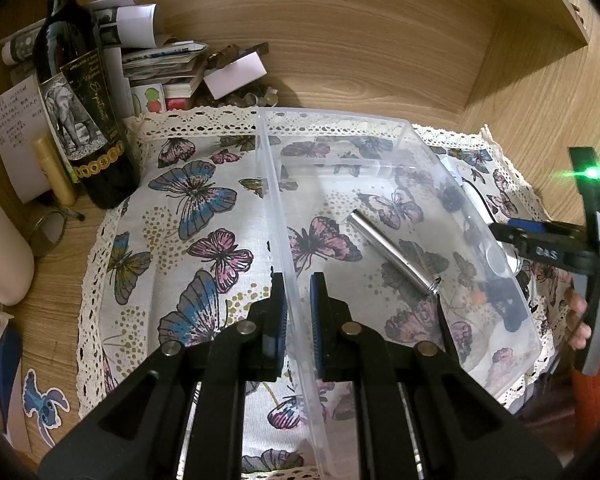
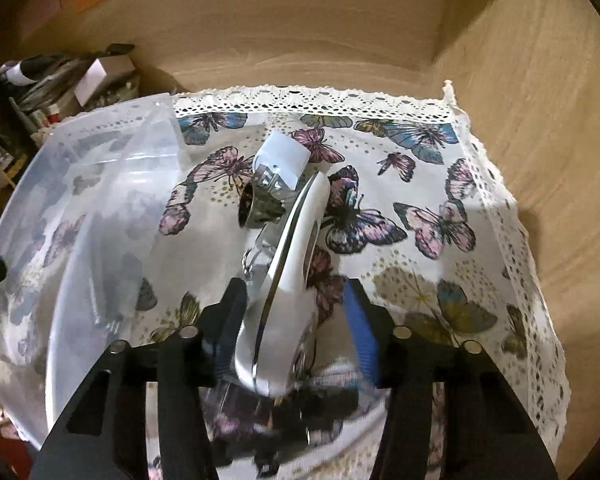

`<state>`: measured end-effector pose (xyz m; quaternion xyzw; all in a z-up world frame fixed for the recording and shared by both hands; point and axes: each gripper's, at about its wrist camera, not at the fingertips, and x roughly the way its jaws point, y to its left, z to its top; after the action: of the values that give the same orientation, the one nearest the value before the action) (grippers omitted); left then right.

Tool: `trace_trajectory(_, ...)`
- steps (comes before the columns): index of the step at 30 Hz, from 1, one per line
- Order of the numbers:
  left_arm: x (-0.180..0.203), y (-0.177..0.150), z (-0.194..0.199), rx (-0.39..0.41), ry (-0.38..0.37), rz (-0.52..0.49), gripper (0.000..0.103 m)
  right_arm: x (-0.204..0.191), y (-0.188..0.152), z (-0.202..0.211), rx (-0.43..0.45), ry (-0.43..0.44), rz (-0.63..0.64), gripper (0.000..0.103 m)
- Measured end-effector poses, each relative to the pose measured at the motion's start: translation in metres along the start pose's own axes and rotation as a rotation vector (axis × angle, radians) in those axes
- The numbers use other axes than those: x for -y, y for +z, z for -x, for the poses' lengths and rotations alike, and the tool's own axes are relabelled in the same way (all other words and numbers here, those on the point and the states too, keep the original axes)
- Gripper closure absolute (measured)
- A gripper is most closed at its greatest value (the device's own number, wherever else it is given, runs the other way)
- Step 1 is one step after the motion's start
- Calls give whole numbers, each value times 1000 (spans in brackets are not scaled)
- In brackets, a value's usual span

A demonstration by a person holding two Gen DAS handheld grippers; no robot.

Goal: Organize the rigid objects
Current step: 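Grasp the white handheld device with the right tool, then lift the white device and carry it over the clear box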

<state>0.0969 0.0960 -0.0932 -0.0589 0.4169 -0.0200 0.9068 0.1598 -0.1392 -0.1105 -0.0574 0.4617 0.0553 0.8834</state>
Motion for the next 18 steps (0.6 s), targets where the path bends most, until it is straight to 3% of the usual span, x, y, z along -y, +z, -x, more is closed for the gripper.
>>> trace_trajectory(7,0,0,0,0,-1,1,93,-4,12,-28,-61,23,22,72)
trace_trajectory(13,-1,-1,0,0,-2,1,93,-4,11,-20,-25,28,18,84)
trace_trajectory(18,-1,-1,0,0,-4,2,93,-2,3,0,33,41,8,85)
